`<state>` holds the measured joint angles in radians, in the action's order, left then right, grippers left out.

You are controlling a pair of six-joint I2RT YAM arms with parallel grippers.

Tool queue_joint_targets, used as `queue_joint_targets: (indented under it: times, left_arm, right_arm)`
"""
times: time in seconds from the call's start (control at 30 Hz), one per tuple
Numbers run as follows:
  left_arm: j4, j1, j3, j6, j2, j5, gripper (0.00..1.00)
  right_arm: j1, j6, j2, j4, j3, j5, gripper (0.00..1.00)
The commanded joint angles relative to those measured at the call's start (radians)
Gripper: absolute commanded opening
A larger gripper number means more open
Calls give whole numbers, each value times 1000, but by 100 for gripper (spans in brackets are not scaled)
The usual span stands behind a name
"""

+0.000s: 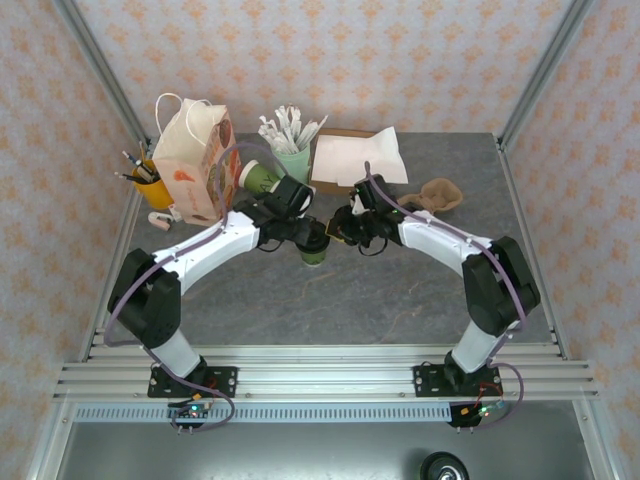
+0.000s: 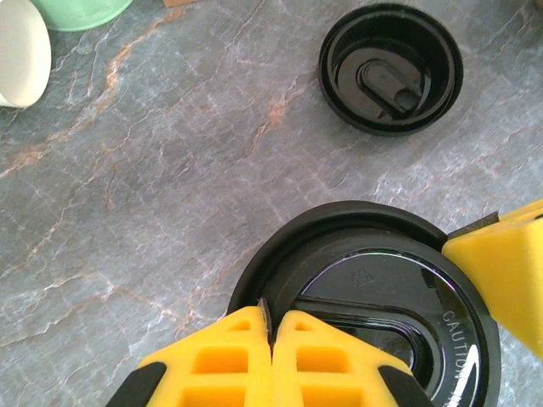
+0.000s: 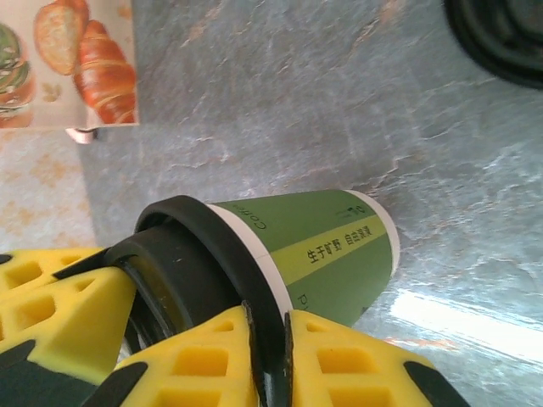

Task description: Pack the takeout coffee

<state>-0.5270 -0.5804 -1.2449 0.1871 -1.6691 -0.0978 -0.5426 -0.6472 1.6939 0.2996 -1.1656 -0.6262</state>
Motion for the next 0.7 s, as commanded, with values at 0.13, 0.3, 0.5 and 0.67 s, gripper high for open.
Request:
queue_joint_targets:
  times: [0.13,0.3,0.5,0.67]
  left_arm:
    - [-213,-14,70,-38,-79,-24,0]
    - [-297,-13,-59,-143,-79,-8,0]
    - [-309,-12,-100,-229,-95,-13,0]
    - [-319,-12,-132,-242,-116,-20,0]
  right_arm:
    - [12,-29,12,91,-65,-52,22]
    - [60,-61,-16,-12,-113,-69,23]
    - [66,-39,59,-41,-125,-111,25]
    - [60,-11,145,-38,-134,-227,26]
